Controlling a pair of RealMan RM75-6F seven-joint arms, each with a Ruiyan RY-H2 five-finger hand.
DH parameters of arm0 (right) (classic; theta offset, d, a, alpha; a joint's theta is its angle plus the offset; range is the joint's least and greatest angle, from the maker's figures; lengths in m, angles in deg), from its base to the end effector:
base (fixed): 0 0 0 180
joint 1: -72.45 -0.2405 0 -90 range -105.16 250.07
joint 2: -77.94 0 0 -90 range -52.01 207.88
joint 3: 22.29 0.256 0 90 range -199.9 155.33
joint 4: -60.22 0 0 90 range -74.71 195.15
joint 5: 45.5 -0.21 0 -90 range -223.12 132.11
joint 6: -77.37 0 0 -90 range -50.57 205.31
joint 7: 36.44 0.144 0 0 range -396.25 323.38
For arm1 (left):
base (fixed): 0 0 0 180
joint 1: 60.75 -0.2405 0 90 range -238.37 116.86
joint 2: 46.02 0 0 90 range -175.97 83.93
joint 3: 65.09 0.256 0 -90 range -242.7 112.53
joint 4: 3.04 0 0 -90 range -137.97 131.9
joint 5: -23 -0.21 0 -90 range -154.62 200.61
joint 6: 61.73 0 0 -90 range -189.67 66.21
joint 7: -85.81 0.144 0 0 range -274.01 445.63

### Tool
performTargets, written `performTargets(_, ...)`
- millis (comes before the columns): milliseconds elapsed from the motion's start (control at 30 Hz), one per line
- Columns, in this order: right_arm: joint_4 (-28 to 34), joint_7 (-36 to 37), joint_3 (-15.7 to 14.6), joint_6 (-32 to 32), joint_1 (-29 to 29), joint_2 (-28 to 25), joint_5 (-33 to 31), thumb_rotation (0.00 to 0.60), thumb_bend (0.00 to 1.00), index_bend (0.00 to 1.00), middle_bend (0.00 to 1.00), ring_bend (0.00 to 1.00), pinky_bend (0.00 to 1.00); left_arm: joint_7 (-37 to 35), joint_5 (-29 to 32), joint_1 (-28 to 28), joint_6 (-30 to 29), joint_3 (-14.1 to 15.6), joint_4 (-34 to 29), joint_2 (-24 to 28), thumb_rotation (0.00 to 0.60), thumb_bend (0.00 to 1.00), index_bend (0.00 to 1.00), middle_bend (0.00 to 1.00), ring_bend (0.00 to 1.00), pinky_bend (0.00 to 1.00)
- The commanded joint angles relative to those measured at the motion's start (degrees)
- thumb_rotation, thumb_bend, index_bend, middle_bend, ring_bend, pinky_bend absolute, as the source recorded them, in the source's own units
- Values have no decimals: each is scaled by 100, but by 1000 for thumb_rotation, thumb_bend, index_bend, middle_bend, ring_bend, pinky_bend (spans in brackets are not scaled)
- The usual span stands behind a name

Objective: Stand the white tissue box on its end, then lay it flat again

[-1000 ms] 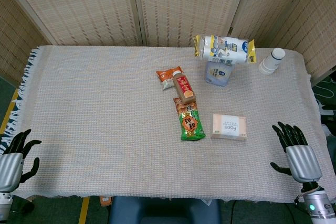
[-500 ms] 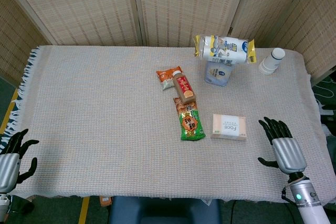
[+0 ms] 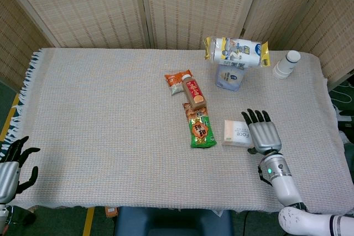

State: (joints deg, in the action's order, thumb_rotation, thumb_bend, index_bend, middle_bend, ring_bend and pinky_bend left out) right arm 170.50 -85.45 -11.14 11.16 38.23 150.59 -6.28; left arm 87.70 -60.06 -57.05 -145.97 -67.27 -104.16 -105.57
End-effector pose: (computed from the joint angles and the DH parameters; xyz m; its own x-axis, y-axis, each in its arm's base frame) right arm -0.1925 -0.2969 0.0644 0.5758 -0.3470 0.7403 -0.8036 -0.0732 0.5907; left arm -0.2981 0.1702 0.1690 0.3538 0.0435 0.9343 0.9332 0.0512 -0.3557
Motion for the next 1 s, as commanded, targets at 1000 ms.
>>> performTargets(1000,-1657,132,-223,364,-1011,1278,-1205,600,0,123,156,72,0,-105,4,-10,1,-2,5,48,600,491,273,0,0,292)
